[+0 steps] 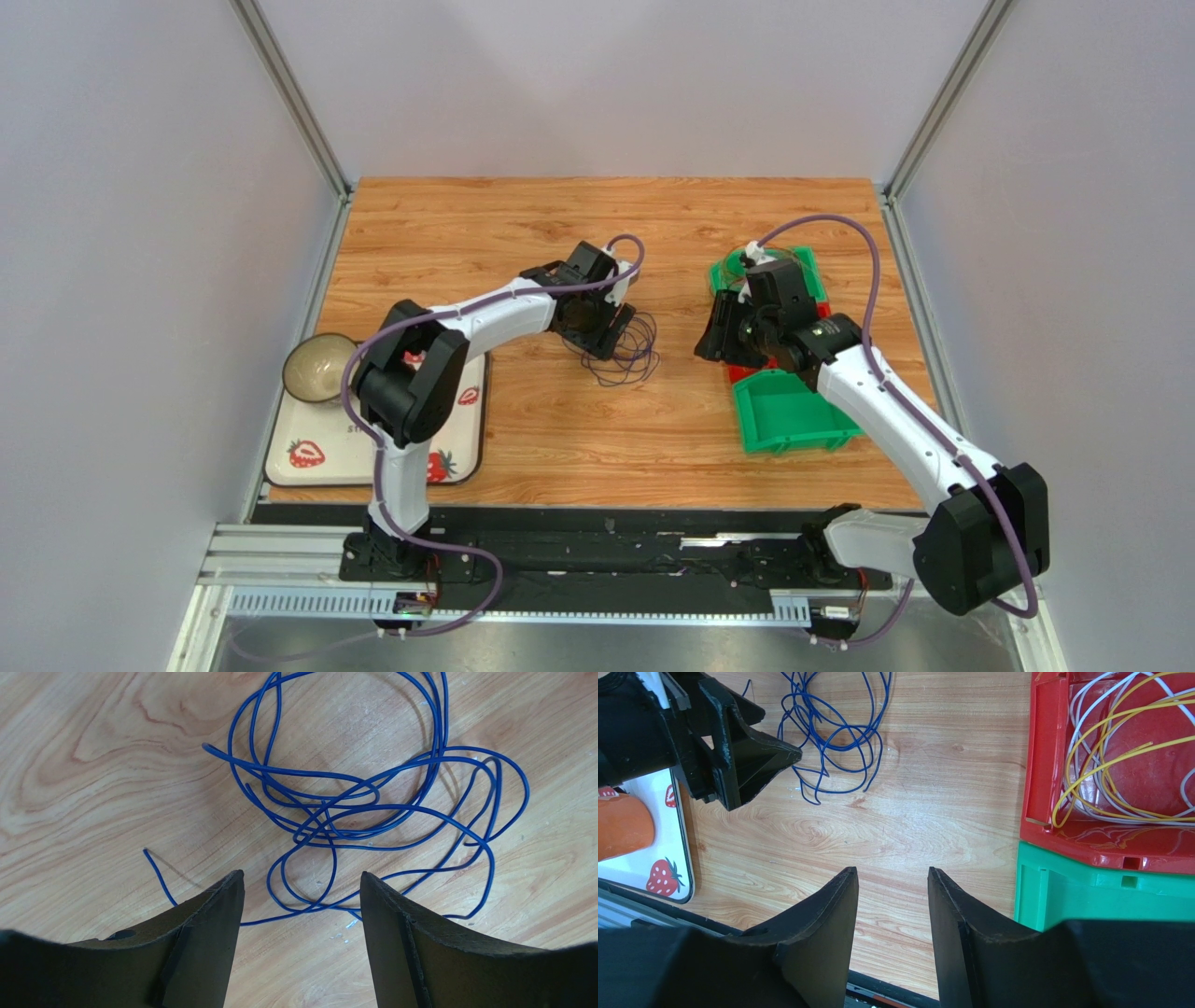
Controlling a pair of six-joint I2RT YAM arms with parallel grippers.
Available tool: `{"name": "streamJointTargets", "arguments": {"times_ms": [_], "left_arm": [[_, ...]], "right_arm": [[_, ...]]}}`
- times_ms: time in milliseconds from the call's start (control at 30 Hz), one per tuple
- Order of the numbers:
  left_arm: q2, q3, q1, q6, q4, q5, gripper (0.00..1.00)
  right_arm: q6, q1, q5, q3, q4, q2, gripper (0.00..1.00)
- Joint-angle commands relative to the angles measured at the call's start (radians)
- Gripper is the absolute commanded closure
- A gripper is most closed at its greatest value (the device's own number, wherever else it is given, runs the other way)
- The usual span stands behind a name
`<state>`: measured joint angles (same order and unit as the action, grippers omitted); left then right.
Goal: Untangle the cables
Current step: Untie the cable.
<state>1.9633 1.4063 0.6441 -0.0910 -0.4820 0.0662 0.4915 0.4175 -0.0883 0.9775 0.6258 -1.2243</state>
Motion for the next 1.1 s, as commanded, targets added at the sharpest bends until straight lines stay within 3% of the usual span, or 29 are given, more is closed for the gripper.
{"name": "streamJointTargets", "arguments": {"times_ms": [0,433,800,1067], "left_arm": [[0.011,0.034,-0.026,0.008,0.020,0.066,0.30],[-0.080,-0.151,-0.060,-0.110,0.077,0.175,0.32],[-0.260,-0.374,-0.041,-0.245,0.171,0.271,0.43],[-0.245,-0.394,-0.012,-0.236,0.203,0.190,0.49]], "right_arm": [[-0.018,-0.002,-0.008,0.000,-0.034,0.006,0.55],[-0.014,-0.002,-0.013,-0.002,-0.035,-0.007,0.56],[-0.011,0.000,-0.011,0.001,-0.024,0.003,0.56],[-0.005,0.001,-0.031,0.012,-0.029,-0.017,0.56]]}}
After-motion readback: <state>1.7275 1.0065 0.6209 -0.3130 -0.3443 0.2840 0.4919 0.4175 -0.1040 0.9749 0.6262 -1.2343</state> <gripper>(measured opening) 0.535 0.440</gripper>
